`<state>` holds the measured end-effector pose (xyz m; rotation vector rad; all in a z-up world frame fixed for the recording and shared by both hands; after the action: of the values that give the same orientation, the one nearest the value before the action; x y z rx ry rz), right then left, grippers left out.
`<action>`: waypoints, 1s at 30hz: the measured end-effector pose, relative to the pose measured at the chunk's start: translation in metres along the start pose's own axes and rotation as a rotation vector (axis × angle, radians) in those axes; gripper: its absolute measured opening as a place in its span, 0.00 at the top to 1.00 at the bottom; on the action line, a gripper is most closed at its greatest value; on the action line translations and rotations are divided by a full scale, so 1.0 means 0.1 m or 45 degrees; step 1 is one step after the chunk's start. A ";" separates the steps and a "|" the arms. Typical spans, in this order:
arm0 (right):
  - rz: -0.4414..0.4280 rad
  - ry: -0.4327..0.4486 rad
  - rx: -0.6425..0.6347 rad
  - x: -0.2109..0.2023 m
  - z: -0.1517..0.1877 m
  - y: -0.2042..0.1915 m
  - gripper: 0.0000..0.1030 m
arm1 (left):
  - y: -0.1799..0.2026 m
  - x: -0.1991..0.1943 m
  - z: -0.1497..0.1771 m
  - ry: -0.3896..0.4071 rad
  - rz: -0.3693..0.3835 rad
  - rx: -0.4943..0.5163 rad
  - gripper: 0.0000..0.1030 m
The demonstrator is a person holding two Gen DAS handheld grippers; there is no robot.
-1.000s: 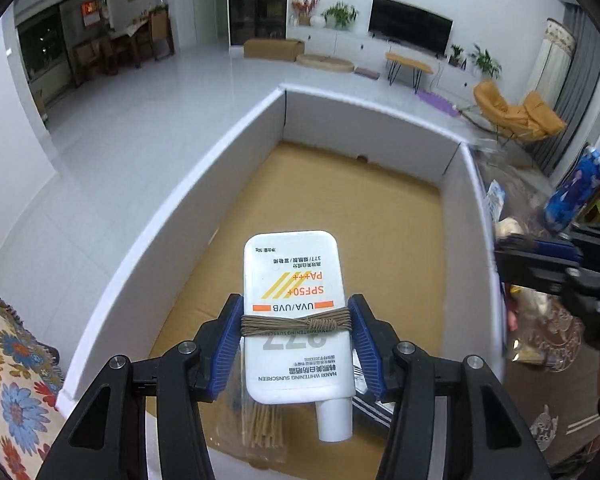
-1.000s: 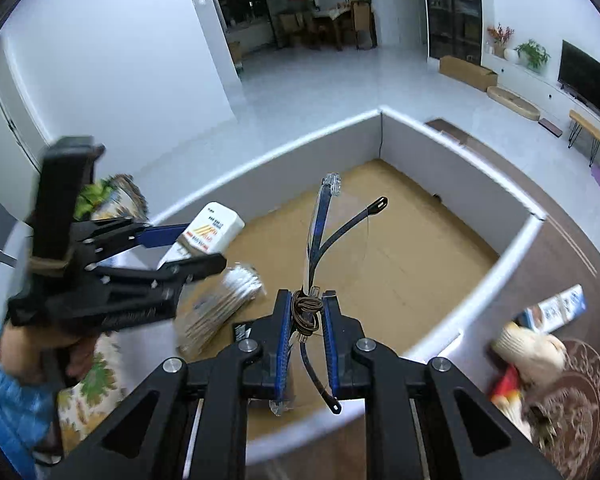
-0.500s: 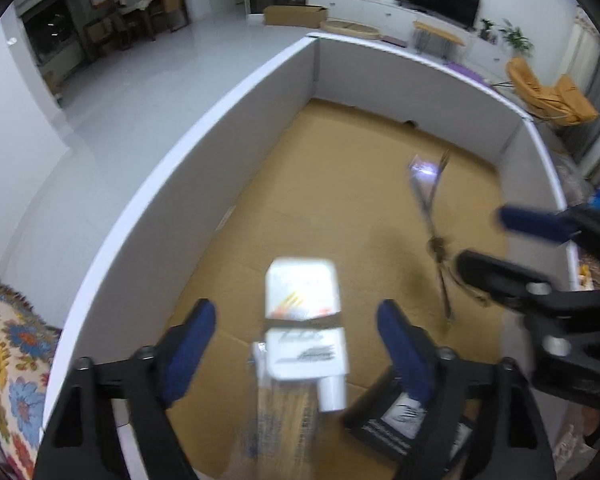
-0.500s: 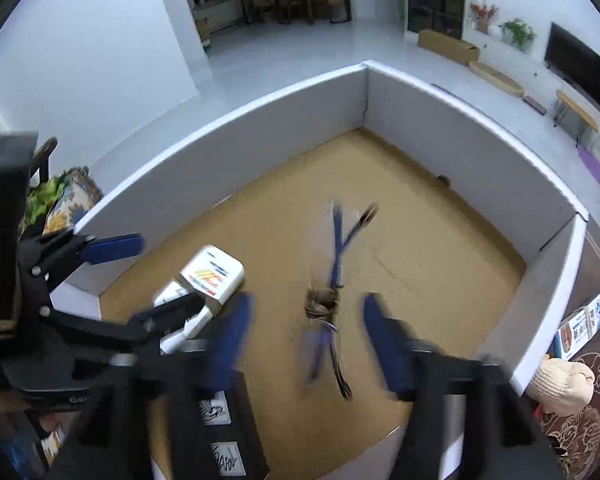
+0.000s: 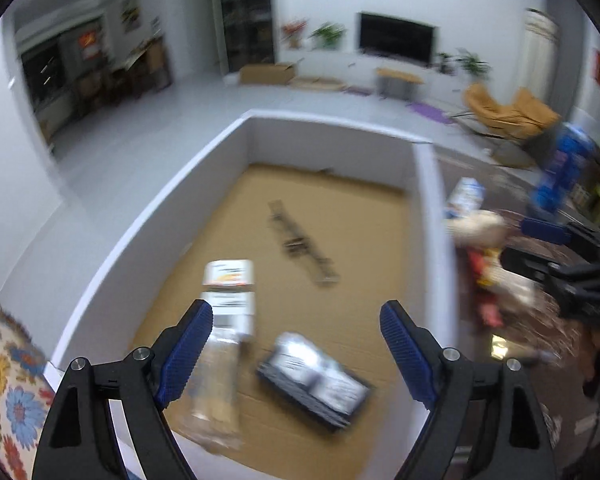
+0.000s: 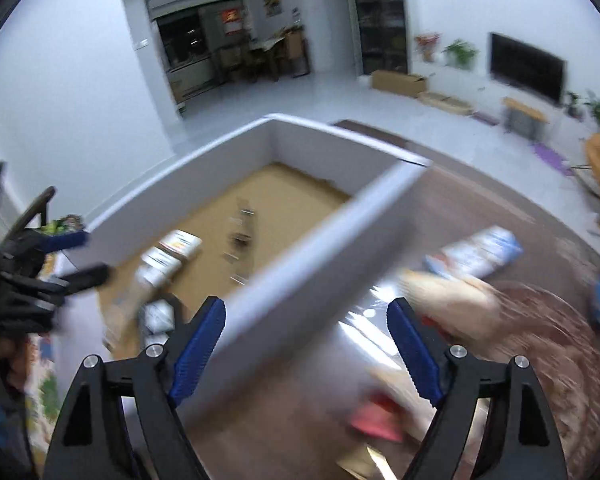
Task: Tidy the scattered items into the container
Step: 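Withdraw both tools back over the table, then move the right tool down and grasp the gold-and-silver HIH tube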
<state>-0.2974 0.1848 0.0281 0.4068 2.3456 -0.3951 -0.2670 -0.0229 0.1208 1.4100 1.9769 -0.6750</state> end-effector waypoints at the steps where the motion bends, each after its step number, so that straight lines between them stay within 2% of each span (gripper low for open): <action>1: 0.032 0.006 0.029 -0.10 0.13 0.20 0.16 | 0.20 -0.06 0.01 0.022 0.035 0.029 0.12; 3: 0.104 0.010 0.116 -0.29 0.44 0.65 0.14 | 0.56 -0.18 0.08 0.054 0.112 0.070 0.02; 5: 0.172 -0.016 0.211 -0.40 0.79 1.07 0.14 | 0.92 -0.23 0.25 0.062 0.194 0.093 0.00; 8: 0.284 -0.092 0.311 -0.46 1.32 1.60 0.14 | 1.41 -0.01 0.60 -0.035 0.306 0.112 0.00; 10: 0.360 -0.152 0.342 -0.49 1.68 1.86 0.14 | 1.65 0.26 0.81 -0.113 0.301 0.135 0.00; 14: 0.457 -0.201 0.319 -0.56 2.15 2.10 0.14 | 1.98 0.70 1.16 -0.221 0.233 0.177 0.00; 19: 0.479 -0.192 0.207 -0.59 2.25 2.03 0.14 | 2.07 0.99 1.30 -0.261 0.181 0.163 0.00; 23: 0.405 -0.175 0.206 -0.53 2.24 1.92 0.13 | 2.09 0.99 1.34 -0.211 0.154 0.157 0.00; 25: 0.401 -0.161 0.222 -0.50 2.23 1.90 0.11 | 2.10 1.00 1.33 -0.204 0.148 0.150 0.00; 27: 0.398 -0.162 0.219 -0.44 2.23 1.86 0.03 | 2.09 1.00 1.31 -0.208 0.146 0.147 0.00; 30: 0.378 -0.174 0.188 -0.42 2.22 1.75 0.00 | 2.08 1.02 1.30 -0.214 0.146 0.146 0.00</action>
<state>-0.0660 0.2491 -0.1272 0.7630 2.0901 -0.4390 -0.0702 0.0133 -0.0534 1.4704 1.7382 -0.8371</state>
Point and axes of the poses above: each gripper's, at about its wrist camera, not at the fingertips, and x roughly the way its jaws point, y to its right, z to its underside, the point moved 3 cm from there along x, roughly the way its jaws point, and after that the axes turned 6 degrees about z, right-handed, at the moved point
